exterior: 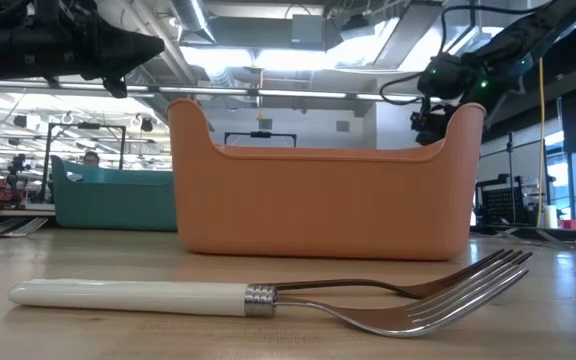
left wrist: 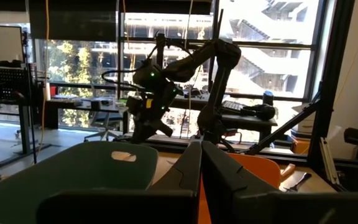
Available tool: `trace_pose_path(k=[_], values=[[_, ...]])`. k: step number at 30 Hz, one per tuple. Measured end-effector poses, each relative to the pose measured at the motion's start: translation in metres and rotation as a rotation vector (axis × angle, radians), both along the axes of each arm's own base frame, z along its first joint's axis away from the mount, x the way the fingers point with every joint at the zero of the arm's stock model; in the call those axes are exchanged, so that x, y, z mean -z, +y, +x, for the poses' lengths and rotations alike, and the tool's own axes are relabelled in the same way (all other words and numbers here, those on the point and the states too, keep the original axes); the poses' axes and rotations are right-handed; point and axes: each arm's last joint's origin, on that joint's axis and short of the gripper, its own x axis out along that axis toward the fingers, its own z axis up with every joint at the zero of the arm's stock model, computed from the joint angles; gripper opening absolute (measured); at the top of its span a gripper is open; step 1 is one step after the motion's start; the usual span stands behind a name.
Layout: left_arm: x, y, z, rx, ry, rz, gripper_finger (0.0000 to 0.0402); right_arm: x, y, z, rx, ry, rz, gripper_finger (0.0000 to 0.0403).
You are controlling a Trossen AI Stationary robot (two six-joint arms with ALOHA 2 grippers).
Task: Sort silverware by color (type)
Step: Put the black fork into the blue bin
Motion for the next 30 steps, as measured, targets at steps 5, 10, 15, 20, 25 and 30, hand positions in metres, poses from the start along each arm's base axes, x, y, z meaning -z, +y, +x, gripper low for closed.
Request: trace_pose_path(k=[5,10,15,20,25,30], values=[[0.0,0.0,0.0,0.011,0.0,0.002,0.0006,0.011,0.015,0.003,-0.018,0.021,0.054,0.0],[-0.001,0.0,0.0,0.006,-0.007,0.002,0.0006,0.011,0.014,0.005,0.058,0.003,0.014,0.0019],[-0.001,0.0,0.0,0.005,-0.011,0.002,0.0006,0.021,0.001,0.011,0.112,-0.028,0.02,0.009],[-0.001,0.0,0.0,0.005,-0.011,0.001,0.0006,0.043,-0.005,0.019,0.113,0.028,0.044,0.0147],[-0.001,0.0,0.0,0.005,-0.01,0.0,0.0006,0.063,-0.012,0.019,0.139,0.101,0.082,0.0159],[-0.001,0.0,0.0,0.005,-0.01,0.001,0.0006,0.07,-0.014,0.021,0.121,0.102,0.12,0.0135]])
